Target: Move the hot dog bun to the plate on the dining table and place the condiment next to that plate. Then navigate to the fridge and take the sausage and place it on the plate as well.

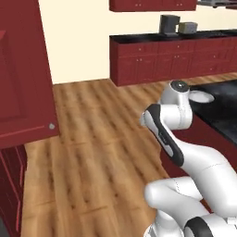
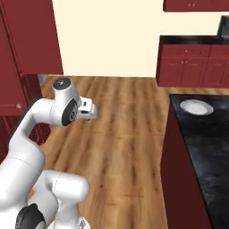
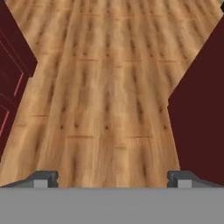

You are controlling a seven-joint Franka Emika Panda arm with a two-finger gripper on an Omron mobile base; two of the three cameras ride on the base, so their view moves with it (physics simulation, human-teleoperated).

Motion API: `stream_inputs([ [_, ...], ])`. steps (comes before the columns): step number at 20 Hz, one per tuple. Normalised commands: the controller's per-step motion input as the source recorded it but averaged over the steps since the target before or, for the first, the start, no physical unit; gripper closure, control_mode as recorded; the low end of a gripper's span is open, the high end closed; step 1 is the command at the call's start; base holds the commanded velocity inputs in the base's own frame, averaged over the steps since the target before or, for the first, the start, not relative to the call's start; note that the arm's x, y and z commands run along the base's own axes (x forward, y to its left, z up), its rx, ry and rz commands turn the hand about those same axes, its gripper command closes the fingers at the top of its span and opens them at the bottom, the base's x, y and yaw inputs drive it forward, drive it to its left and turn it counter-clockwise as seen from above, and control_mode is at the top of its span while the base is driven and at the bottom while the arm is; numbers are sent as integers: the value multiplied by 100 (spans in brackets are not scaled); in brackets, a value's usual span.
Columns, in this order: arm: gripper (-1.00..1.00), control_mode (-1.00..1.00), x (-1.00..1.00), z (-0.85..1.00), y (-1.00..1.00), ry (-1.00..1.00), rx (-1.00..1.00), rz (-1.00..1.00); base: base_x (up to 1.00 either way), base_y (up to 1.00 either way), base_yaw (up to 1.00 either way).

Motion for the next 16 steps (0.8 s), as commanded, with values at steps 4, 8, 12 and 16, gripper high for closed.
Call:
stream_inputs([
  [4,-100,100,0,0,0,0,0,0,100,4,25],
  [8,-100,100,0,0,0,0,0,0,100,0,45],
  [12,-100,100,0,0,0,0,0,0,100,-11,57],
  [16,-100,100,0,0,0,0,0,0,92,-9,65],
])
